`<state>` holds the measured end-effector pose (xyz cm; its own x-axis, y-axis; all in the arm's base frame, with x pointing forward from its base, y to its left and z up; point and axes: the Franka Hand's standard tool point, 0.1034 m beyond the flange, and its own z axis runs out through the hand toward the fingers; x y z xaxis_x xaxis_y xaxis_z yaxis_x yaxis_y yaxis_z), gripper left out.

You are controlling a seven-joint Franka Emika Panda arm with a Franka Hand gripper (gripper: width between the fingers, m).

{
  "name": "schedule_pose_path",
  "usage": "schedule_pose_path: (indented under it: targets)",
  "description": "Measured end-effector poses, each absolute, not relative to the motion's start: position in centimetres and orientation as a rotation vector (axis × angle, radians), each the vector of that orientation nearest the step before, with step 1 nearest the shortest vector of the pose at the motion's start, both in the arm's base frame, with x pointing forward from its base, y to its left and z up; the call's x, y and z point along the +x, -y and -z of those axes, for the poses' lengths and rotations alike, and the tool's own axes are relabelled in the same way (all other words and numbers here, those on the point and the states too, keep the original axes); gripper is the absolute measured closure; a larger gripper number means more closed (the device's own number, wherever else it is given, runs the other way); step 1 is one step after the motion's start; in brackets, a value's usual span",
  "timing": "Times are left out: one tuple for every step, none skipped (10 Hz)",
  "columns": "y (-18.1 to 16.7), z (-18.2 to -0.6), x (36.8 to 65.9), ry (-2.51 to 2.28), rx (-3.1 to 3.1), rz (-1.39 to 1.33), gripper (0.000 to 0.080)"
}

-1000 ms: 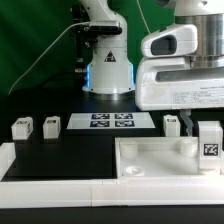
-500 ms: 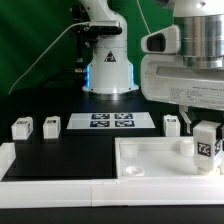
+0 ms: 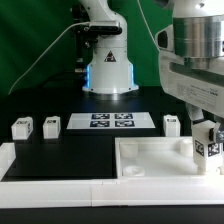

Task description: Assemble one leg

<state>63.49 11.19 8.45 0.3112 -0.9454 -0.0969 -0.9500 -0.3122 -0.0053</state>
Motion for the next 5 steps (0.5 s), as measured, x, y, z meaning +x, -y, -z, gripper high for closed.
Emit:
schedule_pose_path:
  targets:
    - [-11.29,-8.44,63.47,-1.805,-2.493,-0.117,0.0445]
    - [-11.36,-8.44,63.46,-1.79,-2.503,-0.117,0.031]
    - [-11.39,-8.44,63.45,-1.776,-2.513,-0.116,0.031]
    - [-11.41,-8.44,63.45,-1.715,-2.553,-0.114,0.0185]
    - [-11.48,-8.44,63.43,-1.712,-2.555,-0.114,0.016]
